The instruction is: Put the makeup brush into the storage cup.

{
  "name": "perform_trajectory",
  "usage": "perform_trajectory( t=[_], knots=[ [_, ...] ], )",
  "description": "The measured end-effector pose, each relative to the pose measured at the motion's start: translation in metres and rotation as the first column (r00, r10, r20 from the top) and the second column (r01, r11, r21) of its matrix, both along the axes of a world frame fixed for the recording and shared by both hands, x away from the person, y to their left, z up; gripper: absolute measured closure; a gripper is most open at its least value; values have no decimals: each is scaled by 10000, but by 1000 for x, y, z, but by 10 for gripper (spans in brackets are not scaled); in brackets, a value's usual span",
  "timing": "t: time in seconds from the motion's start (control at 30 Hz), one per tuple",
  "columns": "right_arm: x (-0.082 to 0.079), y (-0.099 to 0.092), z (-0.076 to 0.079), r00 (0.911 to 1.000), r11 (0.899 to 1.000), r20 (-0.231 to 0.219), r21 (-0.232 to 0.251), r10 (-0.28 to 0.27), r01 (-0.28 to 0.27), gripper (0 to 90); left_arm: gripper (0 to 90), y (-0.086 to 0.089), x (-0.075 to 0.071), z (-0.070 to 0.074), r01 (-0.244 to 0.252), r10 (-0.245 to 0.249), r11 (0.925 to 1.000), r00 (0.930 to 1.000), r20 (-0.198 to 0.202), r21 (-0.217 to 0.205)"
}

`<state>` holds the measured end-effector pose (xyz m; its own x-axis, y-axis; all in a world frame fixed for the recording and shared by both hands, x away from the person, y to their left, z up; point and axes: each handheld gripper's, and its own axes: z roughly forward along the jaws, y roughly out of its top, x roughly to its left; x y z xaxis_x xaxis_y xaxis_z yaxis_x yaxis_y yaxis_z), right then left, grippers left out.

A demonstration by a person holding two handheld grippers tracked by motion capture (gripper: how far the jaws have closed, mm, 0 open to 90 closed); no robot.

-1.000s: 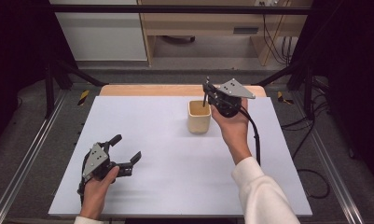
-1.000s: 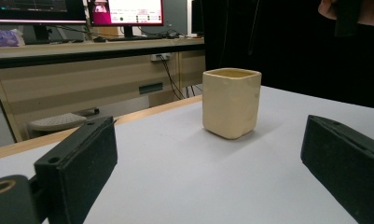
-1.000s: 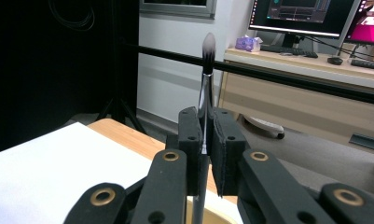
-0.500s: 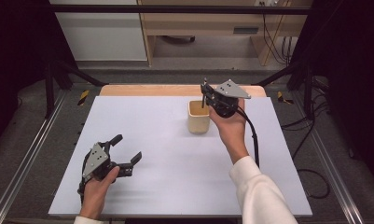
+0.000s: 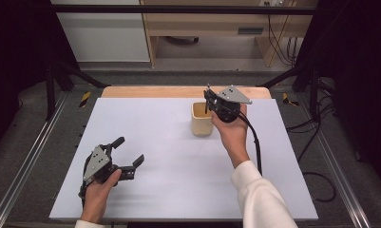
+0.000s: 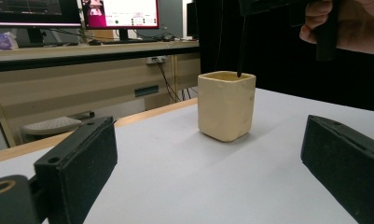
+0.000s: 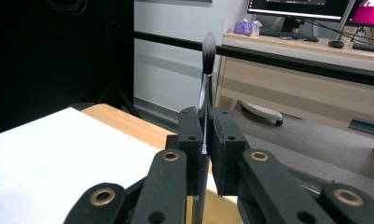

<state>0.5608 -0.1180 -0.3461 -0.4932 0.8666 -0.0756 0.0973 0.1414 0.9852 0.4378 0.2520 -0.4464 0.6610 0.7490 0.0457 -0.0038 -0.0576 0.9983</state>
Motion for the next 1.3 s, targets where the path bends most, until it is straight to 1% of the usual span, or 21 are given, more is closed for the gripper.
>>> perform_trajectory(
  t=[0.17, 0.63, 0.9, 1.1, 1.3],
  knots=[
    [1, 1, -4, 9999, 9999, -86, 48, -92, 93, 834, 32, 0, 0, 0, 14, -14, 10000, 10000, -17, -11],
    [5, -4, -13, 9992, 9998, -331, 58, -202, 204, 834, 32, -2, 0, -1, 111, -111, 9999, 9999, -68, 69],
    [6, -1, -19, 9987, 9998, -481, 18, -171, 172, 833, 32, -2, 0, -1, 93, -92, 9999, 9999, -51, 58],
    [7, 2, -22, 9987, 9998, -498, -165, -125, 117, 832, 32, -1, 0, -1, 53, -53, 10000, 10000, -47, 35],
    [8, 2, -28, 9978, 9998, -646, -155, -147, 137, 832, 32, 0, -1, 0, 27, -26, 10000, 10000, -31, 32]
  ],
)
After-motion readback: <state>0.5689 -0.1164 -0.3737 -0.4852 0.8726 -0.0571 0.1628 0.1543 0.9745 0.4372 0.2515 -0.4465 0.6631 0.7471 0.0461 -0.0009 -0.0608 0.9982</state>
